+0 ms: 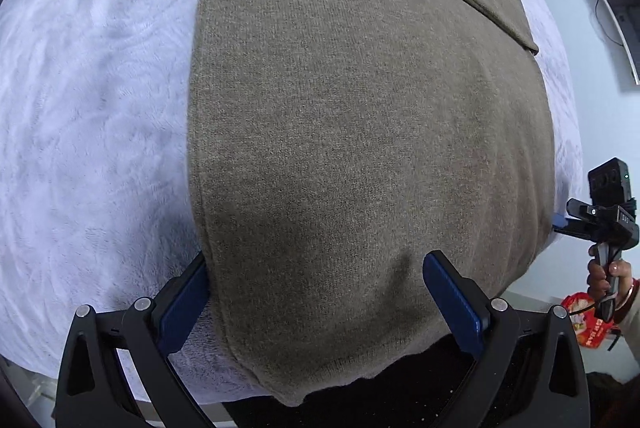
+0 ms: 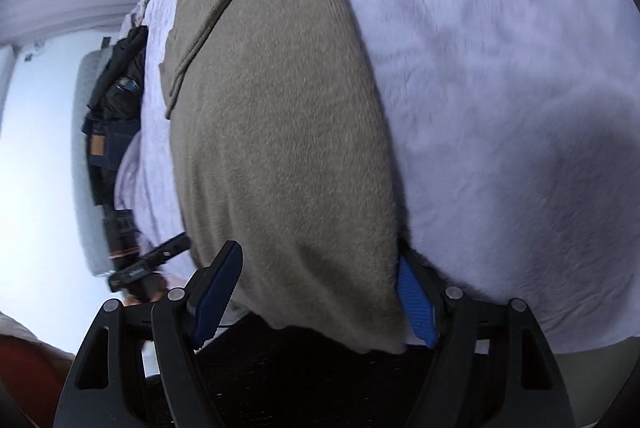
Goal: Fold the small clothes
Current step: 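Grasp the sweater hem with the left tool while the right tool grasps it too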
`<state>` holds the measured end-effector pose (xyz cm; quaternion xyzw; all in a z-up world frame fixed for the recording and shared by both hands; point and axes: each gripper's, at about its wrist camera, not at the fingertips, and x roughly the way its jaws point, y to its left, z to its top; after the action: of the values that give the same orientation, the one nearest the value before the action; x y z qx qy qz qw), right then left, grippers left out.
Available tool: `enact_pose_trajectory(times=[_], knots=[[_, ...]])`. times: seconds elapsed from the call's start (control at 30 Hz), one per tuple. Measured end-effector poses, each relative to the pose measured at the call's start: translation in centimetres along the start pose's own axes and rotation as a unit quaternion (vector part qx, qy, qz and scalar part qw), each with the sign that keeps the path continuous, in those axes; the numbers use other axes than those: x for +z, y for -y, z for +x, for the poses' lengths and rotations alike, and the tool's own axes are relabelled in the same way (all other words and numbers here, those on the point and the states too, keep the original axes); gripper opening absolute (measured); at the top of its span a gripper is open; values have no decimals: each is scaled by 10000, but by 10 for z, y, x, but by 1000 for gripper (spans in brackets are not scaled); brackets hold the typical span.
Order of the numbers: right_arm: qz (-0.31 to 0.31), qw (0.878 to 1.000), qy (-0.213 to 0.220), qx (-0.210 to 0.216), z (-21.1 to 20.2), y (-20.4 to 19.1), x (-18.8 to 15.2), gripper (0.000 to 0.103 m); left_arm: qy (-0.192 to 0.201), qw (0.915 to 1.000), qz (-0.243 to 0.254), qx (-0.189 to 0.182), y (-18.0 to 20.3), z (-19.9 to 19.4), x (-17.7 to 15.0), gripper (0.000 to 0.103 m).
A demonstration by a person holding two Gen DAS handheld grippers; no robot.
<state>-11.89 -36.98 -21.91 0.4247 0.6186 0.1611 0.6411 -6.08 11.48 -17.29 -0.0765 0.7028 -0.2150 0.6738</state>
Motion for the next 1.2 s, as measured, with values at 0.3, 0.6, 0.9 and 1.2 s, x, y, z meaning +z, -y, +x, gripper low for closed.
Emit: enact_pose_trajectory(times=[0.3,0.6,0.9,1.2], knots=[[-124,9952,-810,530,31,9,-22,78,-307,9967,202,-721,-7,6,-14,101],[64,9924,-984,741,54,7,-33,14,-409,9965,230,-698,-2,8,-9,49],[114,9829,-634,1727,27,-17,-28,13,-164,9826,-461,-1794,-31,-28,0,15],[-97,9629,156,2692,0,-58,25,8,326,9799,-582,-1879,-38,-58,28,15]])
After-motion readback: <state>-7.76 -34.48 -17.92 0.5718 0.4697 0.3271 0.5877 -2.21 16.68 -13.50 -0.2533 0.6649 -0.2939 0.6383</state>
